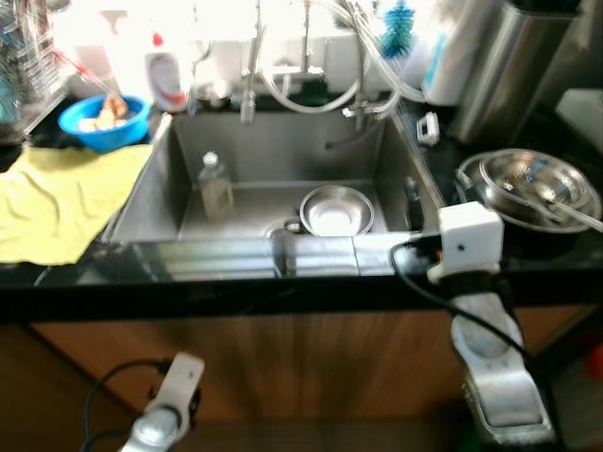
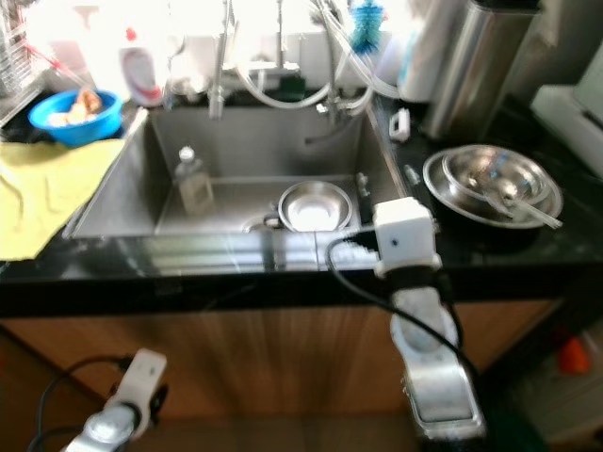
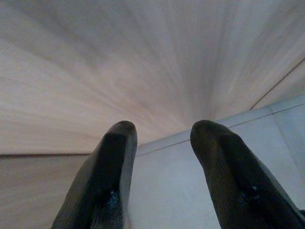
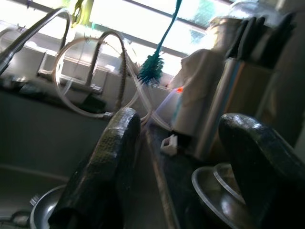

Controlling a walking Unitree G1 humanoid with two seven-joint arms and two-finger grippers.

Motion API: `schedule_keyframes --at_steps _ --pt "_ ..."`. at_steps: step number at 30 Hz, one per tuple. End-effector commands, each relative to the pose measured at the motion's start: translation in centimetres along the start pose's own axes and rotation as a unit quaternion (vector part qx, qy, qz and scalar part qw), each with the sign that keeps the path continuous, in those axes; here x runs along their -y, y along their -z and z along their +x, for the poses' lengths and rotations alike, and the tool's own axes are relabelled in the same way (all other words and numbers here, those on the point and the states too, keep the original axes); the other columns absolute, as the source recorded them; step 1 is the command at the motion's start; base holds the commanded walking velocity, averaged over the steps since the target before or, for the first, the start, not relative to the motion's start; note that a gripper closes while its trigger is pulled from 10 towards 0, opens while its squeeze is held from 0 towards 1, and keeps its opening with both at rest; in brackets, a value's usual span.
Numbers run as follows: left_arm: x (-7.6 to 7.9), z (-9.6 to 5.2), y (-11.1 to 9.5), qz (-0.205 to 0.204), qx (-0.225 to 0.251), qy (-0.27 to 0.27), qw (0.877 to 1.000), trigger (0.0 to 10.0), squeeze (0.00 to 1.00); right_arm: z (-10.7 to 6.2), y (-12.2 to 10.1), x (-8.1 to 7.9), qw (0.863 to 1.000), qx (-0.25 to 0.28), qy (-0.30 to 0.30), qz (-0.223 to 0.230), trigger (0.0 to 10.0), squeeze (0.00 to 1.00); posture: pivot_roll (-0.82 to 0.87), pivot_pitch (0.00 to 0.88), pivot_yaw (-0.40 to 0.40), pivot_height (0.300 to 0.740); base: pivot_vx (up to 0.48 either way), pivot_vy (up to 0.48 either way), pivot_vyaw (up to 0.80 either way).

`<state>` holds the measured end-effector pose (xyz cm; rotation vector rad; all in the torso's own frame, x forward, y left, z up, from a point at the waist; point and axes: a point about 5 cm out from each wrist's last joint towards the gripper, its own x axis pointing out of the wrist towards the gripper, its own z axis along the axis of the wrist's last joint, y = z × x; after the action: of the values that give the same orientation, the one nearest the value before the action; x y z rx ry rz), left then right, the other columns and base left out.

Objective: Kitchen organization

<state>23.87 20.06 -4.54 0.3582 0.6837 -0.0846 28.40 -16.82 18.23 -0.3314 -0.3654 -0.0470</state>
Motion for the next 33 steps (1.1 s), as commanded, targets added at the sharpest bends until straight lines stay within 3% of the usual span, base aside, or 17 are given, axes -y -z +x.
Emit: schedule_keyframes --at_steps 1,10,14,15,19,22,33 --pt "-0.4 -0.2 0.7 0.005 -0.010 -0.003 1.000 10.0 0.00 0.2 -0.6 -0.4 1.000 0.015 -0.006 0.005 10.0 0.00 -0.07 0.000 0.016 0.740 0.000 0.000 0.00" --pt "-0.1 -0.1 0.4 0.003 -0.005 0.001 1.000 10.0 0.00 -0.9 -0.2 1.2 0.999 0.000 0.034 -0.012 10.0 0.00 -0.07 0.000 0.015 0.740 0.000 0.000 0.00" --pt "0.0 -0.2 0.6 0.004 -0.007 0.003 1.000 10.0 0.00 -1.9 0.2 2.7 0.997 -0.016 0.068 -0.024 10.0 0.00 -0.08 0.000 0.016 0.740 0.000 0.000 0.00" --pt "0.0 -0.2 0.6 0.004 -0.008 0.003 1.000 10.0 0.00 -2.1 0.7 3.6 0.995 -0.032 0.092 -0.021 10.0 0.00 -0.08 0.000 0.017 0.740 0.000 0.000 0.00" --pt "0.1 -0.2 0.6 0.005 -0.009 0.004 1.000 10.0 0.00 -2.3 1.0 4.6 0.991 -0.047 0.126 -0.005 10.0 0.00 -0.08 0.000 0.017 0.740 0.000 0.000 0.00" --pt "0.1 -0.2 0.6 0.004 -0.008 0.005 1.000 10.0 0.00 -2.7 1.5 5.9 0.980 -0.071 0.183 0.028 10.0 0.00 -0.08 0.000 0.016 0.740 0.000 0.000 0.00" --pt "0.1 -0.2 0.7 0.006 -0.009 0.005 1.000 10.0 0.00 -3.0 2.6 6.5 0.969 -0.108 0.215 0.065 10.0 0.00 -0.07 0.000 0.019 0.740 0.000 0.000 0.00"
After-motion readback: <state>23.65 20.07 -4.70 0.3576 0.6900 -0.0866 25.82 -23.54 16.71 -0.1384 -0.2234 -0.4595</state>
